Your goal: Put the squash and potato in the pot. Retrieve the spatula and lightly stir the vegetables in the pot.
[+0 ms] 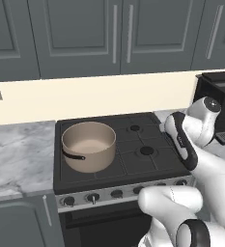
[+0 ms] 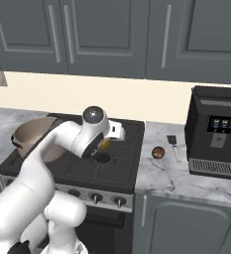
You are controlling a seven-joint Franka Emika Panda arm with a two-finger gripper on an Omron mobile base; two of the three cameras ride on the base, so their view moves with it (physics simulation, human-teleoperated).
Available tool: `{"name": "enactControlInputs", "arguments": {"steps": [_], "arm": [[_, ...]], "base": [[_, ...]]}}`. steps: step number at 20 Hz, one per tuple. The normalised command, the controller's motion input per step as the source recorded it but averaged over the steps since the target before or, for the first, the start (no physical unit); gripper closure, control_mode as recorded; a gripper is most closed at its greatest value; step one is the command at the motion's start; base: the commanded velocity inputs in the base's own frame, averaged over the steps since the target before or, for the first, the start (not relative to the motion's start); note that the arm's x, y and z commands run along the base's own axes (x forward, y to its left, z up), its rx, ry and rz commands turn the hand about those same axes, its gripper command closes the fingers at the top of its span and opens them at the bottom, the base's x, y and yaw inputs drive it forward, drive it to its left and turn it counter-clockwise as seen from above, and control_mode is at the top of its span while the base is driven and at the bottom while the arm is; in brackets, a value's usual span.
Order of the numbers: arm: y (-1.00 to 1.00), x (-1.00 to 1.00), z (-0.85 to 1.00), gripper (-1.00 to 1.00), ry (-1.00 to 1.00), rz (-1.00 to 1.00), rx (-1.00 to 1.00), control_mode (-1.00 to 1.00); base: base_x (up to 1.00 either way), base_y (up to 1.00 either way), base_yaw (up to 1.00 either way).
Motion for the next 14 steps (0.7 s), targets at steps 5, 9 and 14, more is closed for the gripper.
{"name": "enactControlInputs", "arguments": {"steps": [5, 9, 14], "arm": [[0.87, -0.17, 0.27, 1.0, -0.11, 0.04, 0.0, -1.0], [0.91, -0.13, 0.27, 1.0, -0.18, 0.02, 0.0, -1.0], [0.87, -0.12, 0.3, 1.0, -0.11, 0.04, 0.0, -1.0]], "base": [[0.0, 0.0, 0.0], [0.0, 0.0, 0.0], [0.0, 0.0, 0.0]]}}
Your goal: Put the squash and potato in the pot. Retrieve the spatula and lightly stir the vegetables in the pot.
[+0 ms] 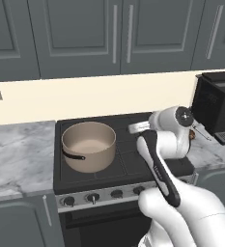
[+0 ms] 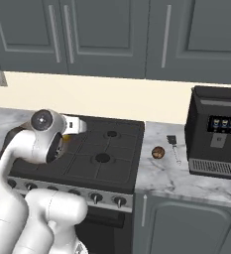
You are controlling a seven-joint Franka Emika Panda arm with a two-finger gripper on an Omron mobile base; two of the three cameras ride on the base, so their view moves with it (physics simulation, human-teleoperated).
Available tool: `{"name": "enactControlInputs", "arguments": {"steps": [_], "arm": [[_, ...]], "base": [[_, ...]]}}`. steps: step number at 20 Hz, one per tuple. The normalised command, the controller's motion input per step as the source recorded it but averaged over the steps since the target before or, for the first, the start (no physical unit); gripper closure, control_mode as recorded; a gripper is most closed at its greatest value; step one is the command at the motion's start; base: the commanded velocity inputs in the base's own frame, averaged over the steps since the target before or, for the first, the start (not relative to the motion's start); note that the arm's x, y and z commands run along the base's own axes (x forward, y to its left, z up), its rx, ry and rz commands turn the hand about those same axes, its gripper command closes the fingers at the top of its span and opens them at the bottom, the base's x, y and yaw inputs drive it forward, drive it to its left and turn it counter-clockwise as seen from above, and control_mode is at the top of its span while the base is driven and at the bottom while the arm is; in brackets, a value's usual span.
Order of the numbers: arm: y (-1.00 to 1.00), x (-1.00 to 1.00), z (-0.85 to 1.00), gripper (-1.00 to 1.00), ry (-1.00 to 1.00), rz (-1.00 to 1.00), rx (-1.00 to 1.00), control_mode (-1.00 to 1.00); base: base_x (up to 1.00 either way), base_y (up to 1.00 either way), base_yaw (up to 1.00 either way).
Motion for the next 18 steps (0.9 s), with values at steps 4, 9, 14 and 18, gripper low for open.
{"name": "enactControlInputs", "arguments": {"steps": [4, 9, 14, 18], "arm": [[0.7, -0.16, 0.58, 1.0, 0.0, 0.01, 0.01, -1.0], [0.61, -0.23, 0.54, 1.0, 0.0, 0.0, 0.01, -1.0], [0.59, -0.25, 0.04, 1.0, -0.03, 0.0, 0.0, -1.0], [0.52, -0.02, -0.32, 1.0, -0.02, 0.0, 0.01, -1.0]], "base": [[0.0, 0.0, 0.0], [0.0, 0.0, 0.0], [0.0, 0.0, 0.0], [0.0, 0.0, 0.0]]}}
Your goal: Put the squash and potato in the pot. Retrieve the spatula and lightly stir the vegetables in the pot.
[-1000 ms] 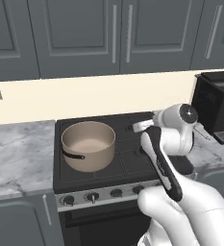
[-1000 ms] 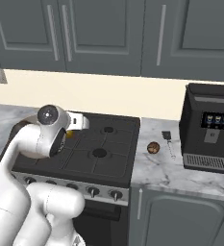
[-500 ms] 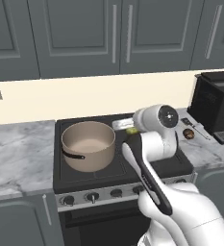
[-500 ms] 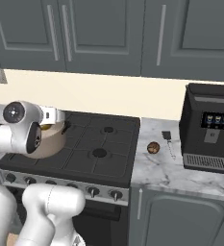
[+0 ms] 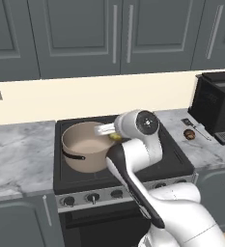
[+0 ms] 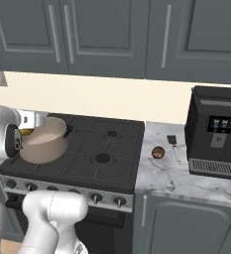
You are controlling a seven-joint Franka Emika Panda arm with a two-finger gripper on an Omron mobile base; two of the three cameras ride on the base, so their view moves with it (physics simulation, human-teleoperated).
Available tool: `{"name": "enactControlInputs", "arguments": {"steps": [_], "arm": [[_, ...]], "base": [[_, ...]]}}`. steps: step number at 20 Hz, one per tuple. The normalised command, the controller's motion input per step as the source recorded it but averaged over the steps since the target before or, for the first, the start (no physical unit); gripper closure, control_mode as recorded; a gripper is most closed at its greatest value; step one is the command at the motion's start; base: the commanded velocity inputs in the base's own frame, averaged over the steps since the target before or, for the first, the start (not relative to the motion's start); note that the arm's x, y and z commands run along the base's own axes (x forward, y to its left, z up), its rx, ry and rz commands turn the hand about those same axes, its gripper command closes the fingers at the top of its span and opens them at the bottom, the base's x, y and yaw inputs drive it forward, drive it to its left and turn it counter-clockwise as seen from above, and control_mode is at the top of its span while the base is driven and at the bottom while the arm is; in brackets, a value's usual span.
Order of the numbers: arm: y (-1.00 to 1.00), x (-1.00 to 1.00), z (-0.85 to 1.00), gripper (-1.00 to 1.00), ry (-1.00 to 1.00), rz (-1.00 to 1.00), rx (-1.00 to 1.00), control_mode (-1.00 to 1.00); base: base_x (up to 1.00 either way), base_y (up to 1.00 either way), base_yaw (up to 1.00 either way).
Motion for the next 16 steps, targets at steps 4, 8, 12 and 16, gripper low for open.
{"name": "enactControlInputs", "arguments": {"steps": [4, 8, 12, 16], "arm": [[0.38, 0.17, -0.19, 1.0, 0.04, 0.0, 0.0, -1.0], [0.13, 0.32, -0.03, 1.0, 0.25, 0.0, 0.01, -1.0], [0.09, 0.09, -0.23, 1.0, 0.38, 0.1, 0.04, -1.0], [0.2, 0.12, -0.26, 1.0, 0.02, 0.14, 0.0, -1.0]], "base": [[0.0, 0.0, 0.0], [0.0, 0.0, 0.0], [0.0, 0.0, 0.0], [0.0, 0.0, 0.0]]}}
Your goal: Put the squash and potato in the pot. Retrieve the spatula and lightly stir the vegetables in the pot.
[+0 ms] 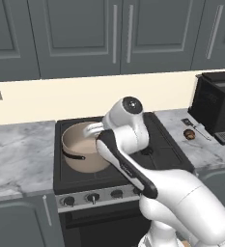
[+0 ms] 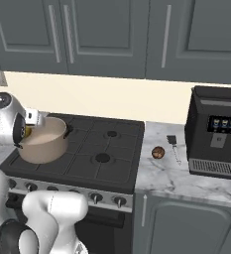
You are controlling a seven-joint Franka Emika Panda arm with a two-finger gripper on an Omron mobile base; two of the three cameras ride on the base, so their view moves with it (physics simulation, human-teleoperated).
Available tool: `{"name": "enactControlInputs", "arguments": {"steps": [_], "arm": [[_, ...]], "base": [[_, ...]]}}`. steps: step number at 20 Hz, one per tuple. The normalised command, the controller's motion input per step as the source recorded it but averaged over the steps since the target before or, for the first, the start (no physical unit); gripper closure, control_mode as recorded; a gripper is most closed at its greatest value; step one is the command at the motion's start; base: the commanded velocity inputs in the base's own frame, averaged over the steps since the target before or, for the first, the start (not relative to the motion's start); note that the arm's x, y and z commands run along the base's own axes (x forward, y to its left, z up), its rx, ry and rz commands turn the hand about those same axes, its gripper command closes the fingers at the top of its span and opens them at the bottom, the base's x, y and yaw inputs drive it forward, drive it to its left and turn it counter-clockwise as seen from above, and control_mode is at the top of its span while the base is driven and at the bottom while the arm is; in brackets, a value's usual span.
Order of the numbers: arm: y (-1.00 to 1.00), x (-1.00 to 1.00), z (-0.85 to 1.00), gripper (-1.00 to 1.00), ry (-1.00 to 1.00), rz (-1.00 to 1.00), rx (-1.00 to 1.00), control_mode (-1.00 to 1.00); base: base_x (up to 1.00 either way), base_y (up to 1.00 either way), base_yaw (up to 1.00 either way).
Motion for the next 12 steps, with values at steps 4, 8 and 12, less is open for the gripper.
{"name": "enactControlInputs", "arguments": {"steps": [4, 8, 12], "arm": [[0.11, 0.03, -0.31, 1.0, -0.1, 0.18, 0.0, -1.0], [0.02, 0.19, -0.28, 1.0, -0.03, 0.09, -0.04, -1.0], [0.0, 0.4, -0.14, 1.0, 0.0, 0.03, -0.01, -1.0]], "base": [[0.0, 0.0, 0.0], [0.0, 0.0, 0.0], [0.0, 0.0, 0.0]]}}
